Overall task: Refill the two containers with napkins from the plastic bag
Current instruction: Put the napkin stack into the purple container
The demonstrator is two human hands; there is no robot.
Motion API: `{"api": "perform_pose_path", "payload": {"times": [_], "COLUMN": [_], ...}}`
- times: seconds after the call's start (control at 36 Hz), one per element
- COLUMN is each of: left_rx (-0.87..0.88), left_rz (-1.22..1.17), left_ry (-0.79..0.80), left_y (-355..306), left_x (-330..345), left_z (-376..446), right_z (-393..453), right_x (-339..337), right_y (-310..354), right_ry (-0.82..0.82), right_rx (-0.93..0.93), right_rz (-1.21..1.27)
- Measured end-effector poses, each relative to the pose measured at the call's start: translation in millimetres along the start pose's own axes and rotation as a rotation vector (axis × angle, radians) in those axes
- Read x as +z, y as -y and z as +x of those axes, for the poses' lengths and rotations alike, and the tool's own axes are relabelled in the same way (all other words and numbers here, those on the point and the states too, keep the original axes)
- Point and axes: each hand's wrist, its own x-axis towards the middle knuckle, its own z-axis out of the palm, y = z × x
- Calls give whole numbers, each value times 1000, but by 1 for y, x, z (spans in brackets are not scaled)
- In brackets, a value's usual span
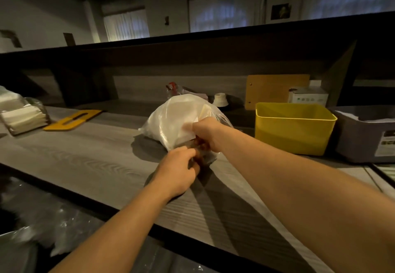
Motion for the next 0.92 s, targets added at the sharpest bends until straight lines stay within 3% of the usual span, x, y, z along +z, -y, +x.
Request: {"api": "perform_pose_path", "payload": {"times": [0.22, 0.39, 0.67, 0.92], "left_rx": [-27, -9, -60, 28], "left_rz": [-70, -87, -7, -46], "left_ry": [-42, -87, -66, -106], "left_y": [0, 4, 6, -10], "left_x": [0, 3, 2, -3], "left_z": [1, 1, 3, -9], "right_z": [0, -2, -37, -83], "right_x": [5, -30, -81, -134], "right_y": [5, 1, -21, -75], "right_ry": [15, 30, 154, 99], "right_rx": [-67, -121, 10, 67], "right_rz": [-34, 33, -61, -55]}}
